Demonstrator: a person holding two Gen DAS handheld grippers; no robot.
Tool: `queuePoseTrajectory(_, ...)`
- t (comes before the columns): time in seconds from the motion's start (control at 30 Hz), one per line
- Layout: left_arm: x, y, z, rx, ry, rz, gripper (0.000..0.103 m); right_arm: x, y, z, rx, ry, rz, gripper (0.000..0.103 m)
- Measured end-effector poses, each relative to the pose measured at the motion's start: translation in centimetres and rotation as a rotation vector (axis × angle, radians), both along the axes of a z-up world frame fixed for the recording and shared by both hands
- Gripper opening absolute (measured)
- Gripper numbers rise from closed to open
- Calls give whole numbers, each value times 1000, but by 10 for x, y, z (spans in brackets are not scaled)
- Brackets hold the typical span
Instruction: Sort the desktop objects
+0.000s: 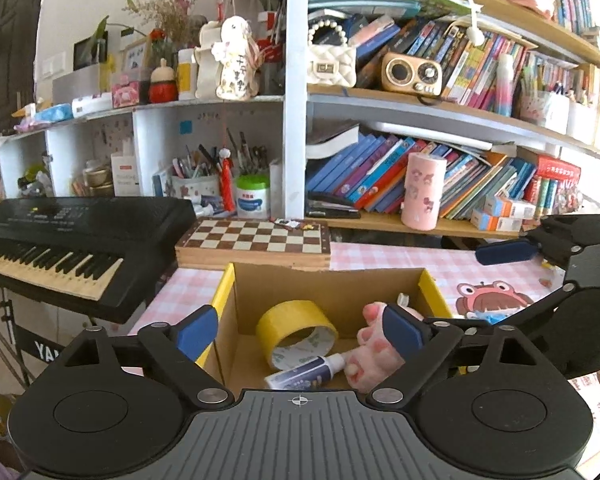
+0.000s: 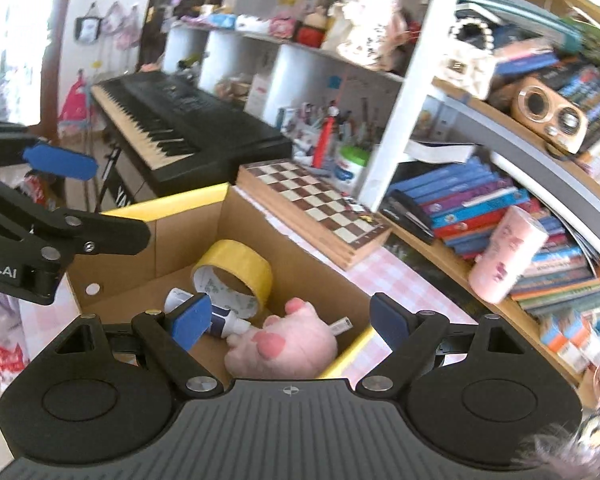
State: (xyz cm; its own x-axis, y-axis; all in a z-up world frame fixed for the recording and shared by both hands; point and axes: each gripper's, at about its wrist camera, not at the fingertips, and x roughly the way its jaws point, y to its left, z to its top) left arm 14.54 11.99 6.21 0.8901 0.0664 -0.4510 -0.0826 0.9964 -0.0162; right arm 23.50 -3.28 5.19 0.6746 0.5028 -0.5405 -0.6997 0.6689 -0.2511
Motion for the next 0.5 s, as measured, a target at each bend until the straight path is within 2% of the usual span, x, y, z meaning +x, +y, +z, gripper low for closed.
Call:
queuePoseTrajectory(0.23, -29, -3, 2, -17, -2, -4, 93, -30, -20, 7, 46, -11, -98, 87)
queuePoseTrajectory(0.5, -60, -2, -5, -24, 21, 12, 94, -73, -47, -2, 155, 15, -297, 87)
